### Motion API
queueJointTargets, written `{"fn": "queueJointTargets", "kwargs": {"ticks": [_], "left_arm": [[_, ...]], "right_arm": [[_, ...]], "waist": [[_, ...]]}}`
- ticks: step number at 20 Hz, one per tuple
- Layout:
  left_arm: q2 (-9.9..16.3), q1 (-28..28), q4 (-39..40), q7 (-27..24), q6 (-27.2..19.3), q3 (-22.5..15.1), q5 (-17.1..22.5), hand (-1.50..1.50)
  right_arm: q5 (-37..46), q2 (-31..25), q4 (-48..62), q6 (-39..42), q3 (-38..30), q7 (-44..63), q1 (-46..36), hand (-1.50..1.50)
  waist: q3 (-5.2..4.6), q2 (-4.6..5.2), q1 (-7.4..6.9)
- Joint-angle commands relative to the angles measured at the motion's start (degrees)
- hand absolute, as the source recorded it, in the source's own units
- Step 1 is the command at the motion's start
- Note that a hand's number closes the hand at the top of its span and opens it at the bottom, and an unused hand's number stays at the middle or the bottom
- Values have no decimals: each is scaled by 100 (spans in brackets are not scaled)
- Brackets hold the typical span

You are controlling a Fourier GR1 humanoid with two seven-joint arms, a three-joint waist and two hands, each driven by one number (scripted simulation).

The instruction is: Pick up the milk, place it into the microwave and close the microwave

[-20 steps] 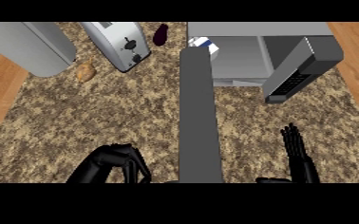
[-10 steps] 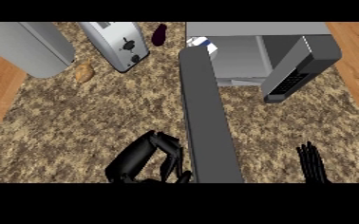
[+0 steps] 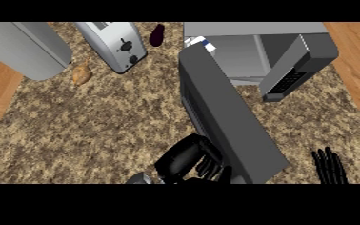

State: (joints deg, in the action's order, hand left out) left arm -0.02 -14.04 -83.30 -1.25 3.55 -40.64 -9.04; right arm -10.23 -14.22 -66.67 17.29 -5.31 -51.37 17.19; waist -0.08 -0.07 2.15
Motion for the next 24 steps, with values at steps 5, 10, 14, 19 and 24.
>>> {"fn": "queueJointTargets", "kwargs": {"ticks": [5,10,14,19,24], "left_arm": [[2,-1272,1269,428,-1189,-1124,1153,150],[2,-1721,1654,316,-2007,-1490,1895,150],[2,-2035,1777,21,-2535,-1309,2431,150],[2,-2345,1947,-545,-2832,-995,3077,-150],[2,-2782,2365,-770,-3444,-664,3342,150]], "right_arm": [[-327,-124,-1108,743,431,-191,232,-150],[-652,-333,-1669,800,520,159,339,-150],[-887,-442,-2177,798,635,464,320,-150],[-1037,-710,-2546,804,629,707,341,-150],[-1200,-819,-2881,884,807,968,474,-150]], "waist": [[0,55,323],[-7,94,537],[-17,137,741],[-32,210,1029],[-32,246,1198]]}}
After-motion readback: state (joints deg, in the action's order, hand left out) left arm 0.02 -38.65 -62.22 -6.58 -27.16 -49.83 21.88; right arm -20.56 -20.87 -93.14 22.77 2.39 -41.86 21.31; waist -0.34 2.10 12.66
